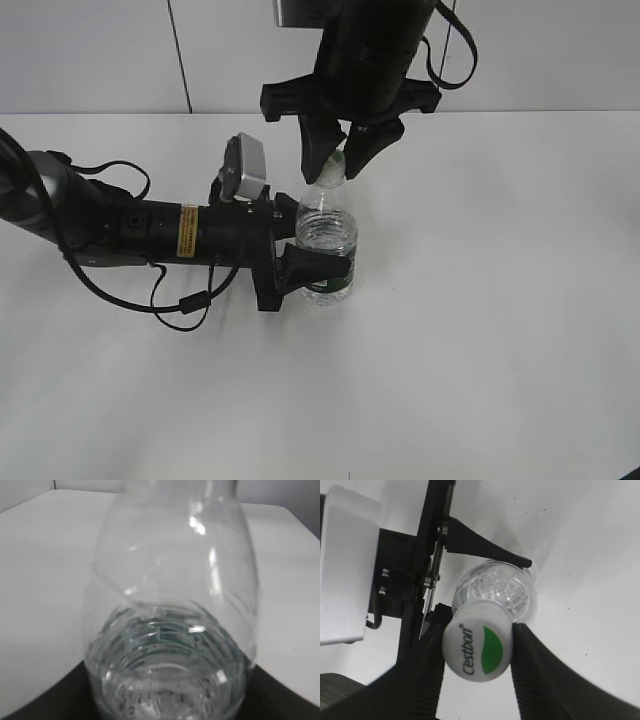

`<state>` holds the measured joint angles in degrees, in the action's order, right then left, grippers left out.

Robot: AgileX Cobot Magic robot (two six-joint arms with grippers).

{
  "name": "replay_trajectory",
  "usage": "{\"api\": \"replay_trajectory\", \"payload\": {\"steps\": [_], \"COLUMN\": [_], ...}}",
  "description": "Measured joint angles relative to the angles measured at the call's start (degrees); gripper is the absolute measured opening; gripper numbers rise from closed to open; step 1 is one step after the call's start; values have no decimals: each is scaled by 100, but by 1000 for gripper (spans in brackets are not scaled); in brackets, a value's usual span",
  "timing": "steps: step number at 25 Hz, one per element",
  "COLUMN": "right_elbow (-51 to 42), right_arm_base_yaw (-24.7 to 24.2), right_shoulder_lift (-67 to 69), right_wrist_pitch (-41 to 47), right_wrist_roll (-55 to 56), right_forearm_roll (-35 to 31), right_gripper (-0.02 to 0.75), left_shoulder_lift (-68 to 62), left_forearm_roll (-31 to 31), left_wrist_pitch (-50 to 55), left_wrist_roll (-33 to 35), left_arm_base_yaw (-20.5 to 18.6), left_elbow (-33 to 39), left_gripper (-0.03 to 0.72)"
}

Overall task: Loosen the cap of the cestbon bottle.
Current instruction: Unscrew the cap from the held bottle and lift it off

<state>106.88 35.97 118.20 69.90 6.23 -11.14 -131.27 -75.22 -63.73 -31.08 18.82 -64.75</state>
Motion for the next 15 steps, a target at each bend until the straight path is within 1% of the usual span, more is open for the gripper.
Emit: {"api": "replay_trajectory", "payload": {"steps": [2, 4, 7, 10, 13, 15], "right_elbow": [0, 0, 0, 0, 0, 0], "right_arm_base_yaw": [0, 0, 0, 0, 0, -5], "right_shoulder_lift": [0, 0, 0, 0, 0, 0], "right_wrist_pitch": [0, 0, 0, -6, -6, -6], "right_wrist_roll": [-502, -1382, -3447, -5774, -7606, -8368], "right_forearm_roll": [0, 0, 0, -2, -2, -2], "right_gripper": [311, 311, 307, 305, 305, 305], "left_shoulder_lift": [0, 0, 0, 0, 0, 0], "left_forearm_roll": [0, -6, -18, -31, -48, -59], "left_wrist_pitch": [0, 0, -5, -12, -22, -29], "left_wrist_roll": [0, 6, 20, 26, 55, 69], "left_arm_base_yaw": [0, 0, -5, -5, -5, -5], "left_elbow": [0, 0, 0, 0, 0, 0], "left_gripper": [413, 413, 413, 413, 413, 413]}}
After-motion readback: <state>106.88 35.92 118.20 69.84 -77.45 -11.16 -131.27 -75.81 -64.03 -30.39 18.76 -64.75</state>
